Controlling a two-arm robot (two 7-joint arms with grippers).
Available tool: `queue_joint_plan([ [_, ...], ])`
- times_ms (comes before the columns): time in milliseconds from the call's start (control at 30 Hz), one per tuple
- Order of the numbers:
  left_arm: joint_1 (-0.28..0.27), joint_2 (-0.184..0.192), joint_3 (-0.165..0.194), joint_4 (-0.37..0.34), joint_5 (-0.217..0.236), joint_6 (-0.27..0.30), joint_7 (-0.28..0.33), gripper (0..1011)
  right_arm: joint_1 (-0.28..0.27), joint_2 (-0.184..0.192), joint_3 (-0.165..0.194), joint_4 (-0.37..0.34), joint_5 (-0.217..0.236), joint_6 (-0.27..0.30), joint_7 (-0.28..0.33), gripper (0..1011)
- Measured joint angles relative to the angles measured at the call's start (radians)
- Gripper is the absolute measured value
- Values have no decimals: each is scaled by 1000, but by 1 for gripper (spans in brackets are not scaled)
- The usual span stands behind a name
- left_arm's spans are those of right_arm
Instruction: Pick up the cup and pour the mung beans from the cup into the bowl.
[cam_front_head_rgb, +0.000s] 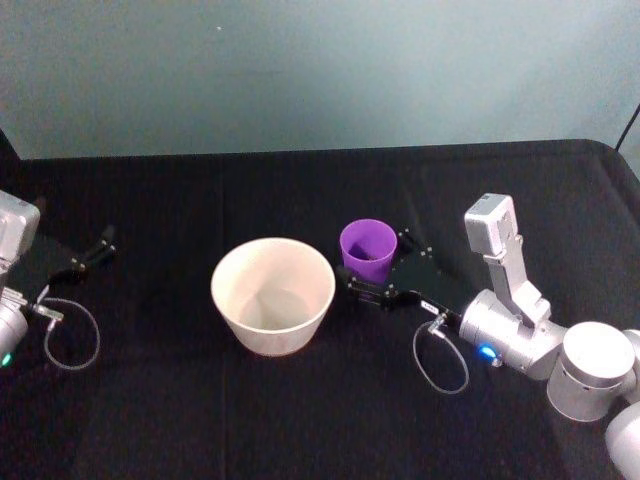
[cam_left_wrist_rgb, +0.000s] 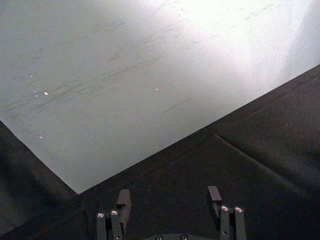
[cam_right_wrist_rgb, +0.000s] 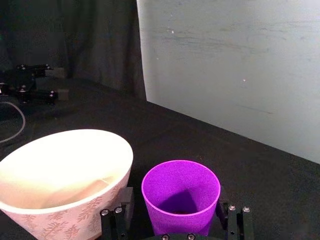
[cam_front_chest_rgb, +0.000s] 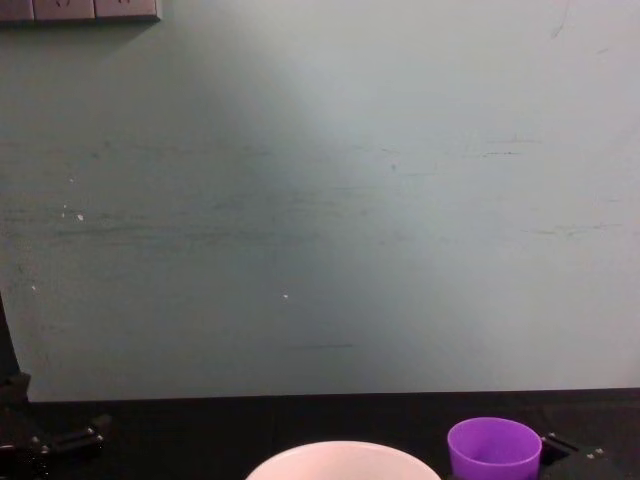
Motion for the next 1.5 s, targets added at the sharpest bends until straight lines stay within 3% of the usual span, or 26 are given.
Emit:
queue_joint_plan([
  [567,0,0,0,0,0,0,0,1000,-11,-2,10,-10,-36,-23,-29,1003],
  [1300,0,0,0,0,0,0,0,1000,-12,-6,21,-10,-26,-25,-17,1003],
  [1500,0,0,0,0,0,0,0,1000,-12,-6,20,-10,-26,-25,-18,885],
])
